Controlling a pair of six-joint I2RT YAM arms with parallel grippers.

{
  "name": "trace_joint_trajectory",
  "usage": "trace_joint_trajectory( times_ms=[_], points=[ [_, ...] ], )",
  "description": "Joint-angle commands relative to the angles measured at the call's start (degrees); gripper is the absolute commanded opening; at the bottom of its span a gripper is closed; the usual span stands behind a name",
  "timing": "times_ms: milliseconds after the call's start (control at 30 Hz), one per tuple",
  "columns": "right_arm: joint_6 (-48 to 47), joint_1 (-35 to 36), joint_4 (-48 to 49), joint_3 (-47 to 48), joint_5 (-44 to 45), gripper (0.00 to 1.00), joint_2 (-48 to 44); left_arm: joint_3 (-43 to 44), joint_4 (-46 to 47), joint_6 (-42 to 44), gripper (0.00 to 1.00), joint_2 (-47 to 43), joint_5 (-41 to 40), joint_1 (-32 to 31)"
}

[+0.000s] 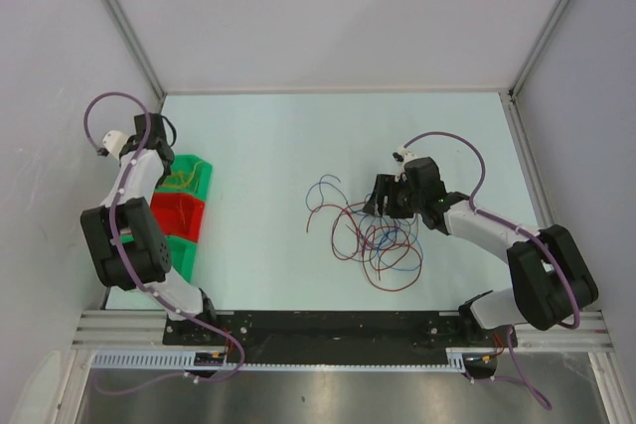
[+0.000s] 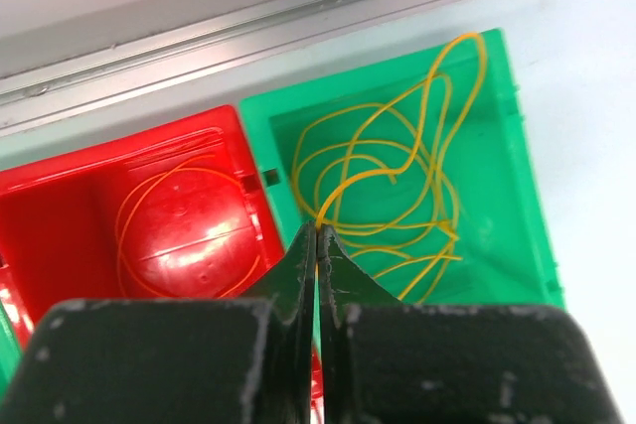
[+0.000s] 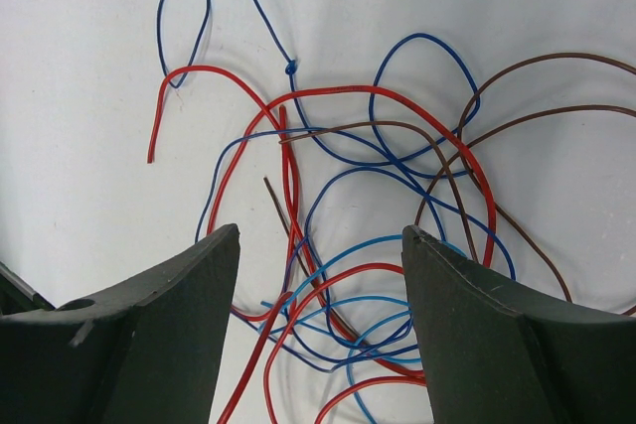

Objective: Untangle the cables

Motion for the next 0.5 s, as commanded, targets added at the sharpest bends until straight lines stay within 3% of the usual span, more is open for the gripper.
trace_joint_trajectory(
  times_ms=[0,467],
  points=[
    [0.23,-0.35,1.95,-0.08,-0.84,0.71,0.52,3.73,1.82,-1.78,0.00,2.03,-0.07,0.26],
    [0.41,-0.79,2.22,-0.08,-1.63,0.71,0.88,8.21,6.04,0.33,0.00,9.85,1.08,0.26]
  ],
)
